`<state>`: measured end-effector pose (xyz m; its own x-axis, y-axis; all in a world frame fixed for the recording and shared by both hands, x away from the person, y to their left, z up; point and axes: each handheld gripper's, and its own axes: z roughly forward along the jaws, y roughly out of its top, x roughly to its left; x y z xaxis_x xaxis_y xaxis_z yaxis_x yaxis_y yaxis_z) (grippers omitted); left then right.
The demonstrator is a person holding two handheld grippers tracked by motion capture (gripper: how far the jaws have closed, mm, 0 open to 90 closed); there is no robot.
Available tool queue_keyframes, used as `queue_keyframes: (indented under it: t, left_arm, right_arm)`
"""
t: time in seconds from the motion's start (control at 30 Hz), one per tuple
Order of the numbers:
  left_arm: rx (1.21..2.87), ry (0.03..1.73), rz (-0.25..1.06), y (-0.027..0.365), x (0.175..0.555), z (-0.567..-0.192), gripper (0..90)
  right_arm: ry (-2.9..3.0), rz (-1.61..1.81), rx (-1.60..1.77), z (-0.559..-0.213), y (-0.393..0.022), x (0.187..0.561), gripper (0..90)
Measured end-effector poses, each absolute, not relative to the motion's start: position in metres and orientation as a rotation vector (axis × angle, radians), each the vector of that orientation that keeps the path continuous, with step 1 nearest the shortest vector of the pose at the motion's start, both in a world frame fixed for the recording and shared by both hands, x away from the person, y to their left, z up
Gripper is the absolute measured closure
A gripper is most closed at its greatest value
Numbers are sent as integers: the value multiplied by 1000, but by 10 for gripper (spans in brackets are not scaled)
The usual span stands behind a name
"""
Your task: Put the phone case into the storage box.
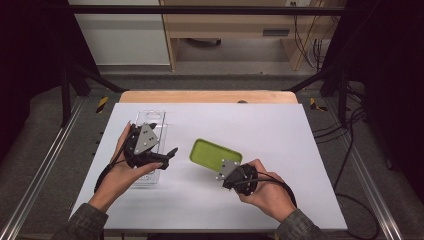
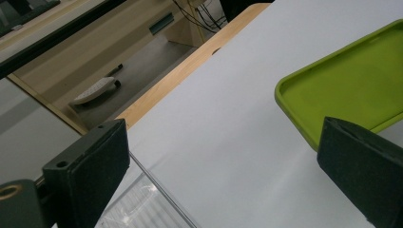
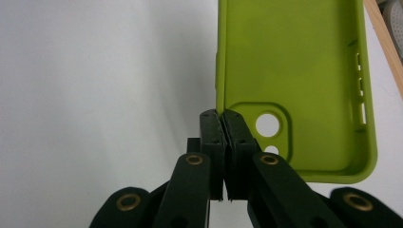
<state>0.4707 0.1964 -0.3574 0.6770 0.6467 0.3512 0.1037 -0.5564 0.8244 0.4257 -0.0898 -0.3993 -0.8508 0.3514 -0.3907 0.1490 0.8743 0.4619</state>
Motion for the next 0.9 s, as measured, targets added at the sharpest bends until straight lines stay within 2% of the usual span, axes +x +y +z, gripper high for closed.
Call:
queue_keyframes:
  t: [0.9]
  left_arm:
    - [2141,532,825,184,476,-361,40]
  right_arm:
    - [2570,558,329,-401,-83,422,880]
